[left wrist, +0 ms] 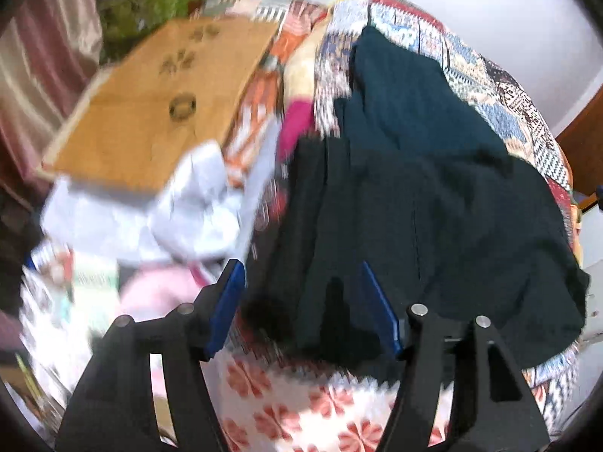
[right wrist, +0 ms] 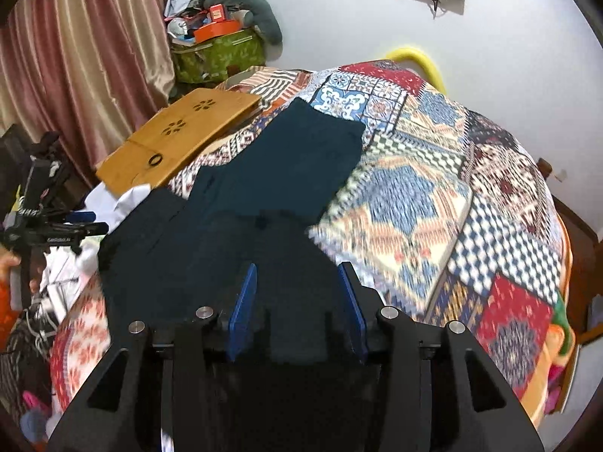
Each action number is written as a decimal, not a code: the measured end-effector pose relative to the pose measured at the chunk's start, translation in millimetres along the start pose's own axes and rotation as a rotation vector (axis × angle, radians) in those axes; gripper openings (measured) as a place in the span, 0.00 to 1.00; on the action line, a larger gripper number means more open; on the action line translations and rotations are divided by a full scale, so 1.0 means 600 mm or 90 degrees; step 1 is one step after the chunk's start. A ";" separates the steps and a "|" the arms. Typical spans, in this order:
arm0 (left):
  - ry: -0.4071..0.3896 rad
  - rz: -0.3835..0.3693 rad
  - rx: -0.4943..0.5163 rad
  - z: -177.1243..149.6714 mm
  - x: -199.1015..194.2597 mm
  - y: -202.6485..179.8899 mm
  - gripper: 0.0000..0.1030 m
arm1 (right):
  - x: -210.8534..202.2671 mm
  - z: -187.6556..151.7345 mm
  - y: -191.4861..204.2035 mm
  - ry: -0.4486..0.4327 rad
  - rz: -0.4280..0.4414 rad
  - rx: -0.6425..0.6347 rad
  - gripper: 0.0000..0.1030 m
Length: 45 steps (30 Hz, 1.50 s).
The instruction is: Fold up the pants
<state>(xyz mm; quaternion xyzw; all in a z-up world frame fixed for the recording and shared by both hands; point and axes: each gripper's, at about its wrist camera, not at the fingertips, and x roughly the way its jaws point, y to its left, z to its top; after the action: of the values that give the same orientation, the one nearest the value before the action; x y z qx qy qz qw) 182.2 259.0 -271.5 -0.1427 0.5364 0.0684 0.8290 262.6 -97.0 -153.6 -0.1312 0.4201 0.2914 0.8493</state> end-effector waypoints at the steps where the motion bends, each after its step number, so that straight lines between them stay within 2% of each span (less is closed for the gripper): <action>1: 0.011 -0.012 -0.014 -0.014 0.003 0.002 0.62 | -0.007 -0.015 0.001 0.000 -0.002 0.000 0.42; 3: 0.032 -0.030 -0.035 -0.036 0.017 0.003 0.62 | -0.013 -0.047 -0.002 0.005 -0.011 0.010 0.46; 6: 0.062 -0.033 -0.074 -0.051 0.047 0.004 0.62 | -0.014 -0.093 -0.004 0.020 -0.028 0.023 0.46; 10: 0.051 -0.026 -0.114 -0.050 0.061 0.005 0.61 | -0.011 -0.147 -0.021 0.053 -0.001 0.086 0.46; 14: 0.013 0.051 -0.060 -0.042 0.053 -0.029 0.36 | 0.007 -0.189 -0.031 0.094 0.012 0.117 0.46; 15: 0.003 0.069 -0.041 -0.040 0.050 -0.036 0.31 | 0.006 -0.193 -0.032 0.085 0.015 0.119 0.46; 18: -0.039 0.114 -0.007 -0.033 0.027 -0.048 0.27 | 0.003 -0.197 -0.035 0.078 0.022 0.126 0.46; 25: -0.085 0.127 -0.020 -0.033 -0.031 -0.012 0.22 | 0.002 -0.204 -0.032 0.071 0.028 0.130 0.46; 26: -0.084 0.167 -0.021 -0.040 -0.028 -0.005 0.15 | 0.002 -0.205 -0.033 0.069 0.028 0.133 0.46; 27: -0.076 0.217 -0.020 -0.045 -0.019 0.004 0.15 | 0.001 -0.205 -0.032 0.068 0.027 0.133 0.47; 28: -0.051 0.217 -0.020 -0.051 -0.005 0.018 0.15 | 0.000 -0.205 -0.031 0.069 0.024 0.133 0.47; 29: -0.017 0.181 -0.032 -0.058 0.006 0.034 0.15 | -0.002 -0.203 -0.031 0.071 0.022 0.134 0.47; 31: 0.010 0.124 -0.056 -0.072 0.008 0.047 0.15 | -0.006 -0.199 -0.027 0.075 0.015 0.132 0.47; 34: -0.016 0.093 -0.007 -0.081 -0.020 0.021 0.15 | -0.020 -0.189 -0.019 0.063 0.012 0.119 0.47; 35: -0.026 0.083 0.017 -0.082 -0.031 0.006 0.19 | -0.028 -0.182 -0.013 0.053 0.013 0.112 0.47; 37: -0.045 0.043 0.061 -0.087 -0.051 -0.028 0.35 | -0.038 -0.171 0.000 0.037 0.022 0.101 0.47; 39: -0.059 0.006 0.097 -0.092 -0.063 -0.063 0.61 | -0.045 -0.159 0.023 0.024 0.036 0.078 0.47; 41: -0.069 -0.012 0.143 -0.101 -0.068 -0.101 0.67 | -0.046 -0.150 0.048 0.017 0.046 0.049 0.47; 44: -0.069 0.010 0.199 -0.107 -0.052 -0.143 0.85 | -0.030 -0.139 0.084 0.019 0.073 0.012 0.47; 45: -0.069 0.017 0.216 -0.111 -0.044 -0.153 0.87 | -0.023 -0.137 0.091 0.026 0.082 0.006 0.46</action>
<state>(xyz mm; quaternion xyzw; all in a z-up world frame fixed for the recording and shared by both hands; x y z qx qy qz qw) 137.8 152.3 -258.1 0.0106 0.4963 -0.0047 0.8681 170.5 -97.0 -192.0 -0.1059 0.4460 0.3409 0.8207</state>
